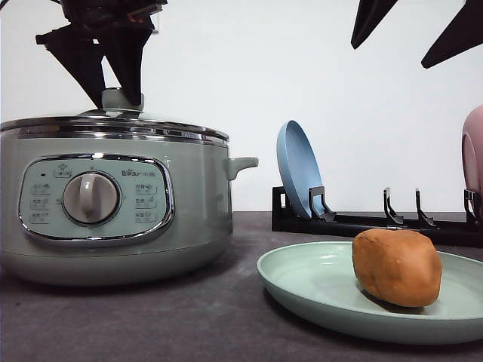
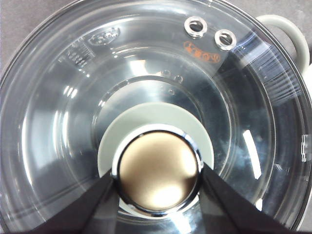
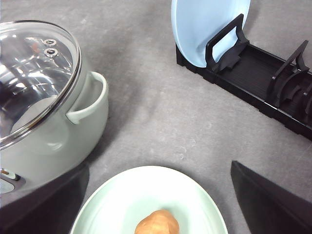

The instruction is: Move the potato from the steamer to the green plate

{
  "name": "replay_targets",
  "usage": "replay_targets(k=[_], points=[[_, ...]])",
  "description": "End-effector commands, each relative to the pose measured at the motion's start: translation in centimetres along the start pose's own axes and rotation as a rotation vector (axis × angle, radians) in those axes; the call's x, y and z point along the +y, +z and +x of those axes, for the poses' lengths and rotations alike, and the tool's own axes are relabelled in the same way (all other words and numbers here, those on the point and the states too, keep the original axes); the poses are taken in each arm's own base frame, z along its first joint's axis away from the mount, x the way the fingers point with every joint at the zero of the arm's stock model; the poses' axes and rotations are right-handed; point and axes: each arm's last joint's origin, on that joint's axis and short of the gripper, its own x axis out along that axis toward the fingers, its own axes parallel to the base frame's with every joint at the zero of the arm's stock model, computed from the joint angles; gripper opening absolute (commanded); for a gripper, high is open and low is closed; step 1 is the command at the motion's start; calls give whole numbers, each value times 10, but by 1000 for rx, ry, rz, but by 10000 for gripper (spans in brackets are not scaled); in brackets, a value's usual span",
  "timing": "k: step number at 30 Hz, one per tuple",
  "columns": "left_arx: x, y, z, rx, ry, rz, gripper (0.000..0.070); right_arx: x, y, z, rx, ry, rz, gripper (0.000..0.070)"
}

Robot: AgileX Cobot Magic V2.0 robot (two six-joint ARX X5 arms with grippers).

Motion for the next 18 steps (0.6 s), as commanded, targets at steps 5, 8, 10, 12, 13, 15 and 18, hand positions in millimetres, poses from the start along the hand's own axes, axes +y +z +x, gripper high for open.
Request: replay_targets(k=[5,8,10,12,13,15,18], points=[[-3,11,11,-13,35,34,0,2,4,-1,-12,5,-14,589],[-3,11,11,-14,38,34,1,2,4,-1,-13,5,-15,589],[-3,11,11,-13,56,40,1,2,4,-1,-13,5,-20,589],[-3,11,11,-11,75,45,0,2,4,-1,-13,5,-28,589],[-3,11,11,-10,77,45,0,2,4,-1,-13,5,-31,589],[-3,11,11,-11,77,45,0,2,4,-1,-13,5,-32,589],[-4,11,11,-10,75,41,0,2,4,-1,-13,5,-33,589]])
